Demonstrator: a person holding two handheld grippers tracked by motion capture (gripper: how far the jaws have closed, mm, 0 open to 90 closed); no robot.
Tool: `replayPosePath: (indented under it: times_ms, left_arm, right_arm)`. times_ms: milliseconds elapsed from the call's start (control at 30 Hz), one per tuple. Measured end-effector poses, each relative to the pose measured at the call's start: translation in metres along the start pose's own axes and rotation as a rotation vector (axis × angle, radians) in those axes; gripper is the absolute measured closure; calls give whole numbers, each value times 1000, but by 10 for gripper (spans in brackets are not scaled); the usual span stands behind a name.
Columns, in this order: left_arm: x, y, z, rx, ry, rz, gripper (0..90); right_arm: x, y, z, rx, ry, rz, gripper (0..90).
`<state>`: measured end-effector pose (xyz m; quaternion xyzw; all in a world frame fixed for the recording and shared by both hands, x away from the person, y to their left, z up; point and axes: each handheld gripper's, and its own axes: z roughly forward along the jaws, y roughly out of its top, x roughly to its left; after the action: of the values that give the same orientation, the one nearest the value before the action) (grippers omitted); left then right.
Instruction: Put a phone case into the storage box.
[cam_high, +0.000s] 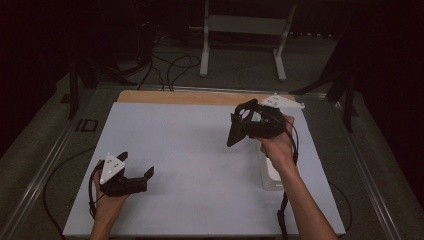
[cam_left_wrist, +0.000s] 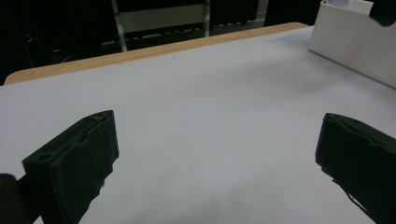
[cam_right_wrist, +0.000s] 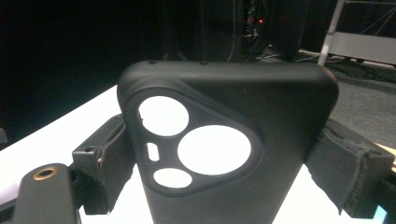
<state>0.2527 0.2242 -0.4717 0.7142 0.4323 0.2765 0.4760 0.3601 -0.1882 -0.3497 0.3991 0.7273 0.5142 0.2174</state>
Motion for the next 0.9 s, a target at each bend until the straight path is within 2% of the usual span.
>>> replayPosePath:
  times_ms: [900]
  left_arm:
    - [1,0,0,2,8,-8,1]
  right_arm:
    - [-39,7,-14,-11,-134,38,147]
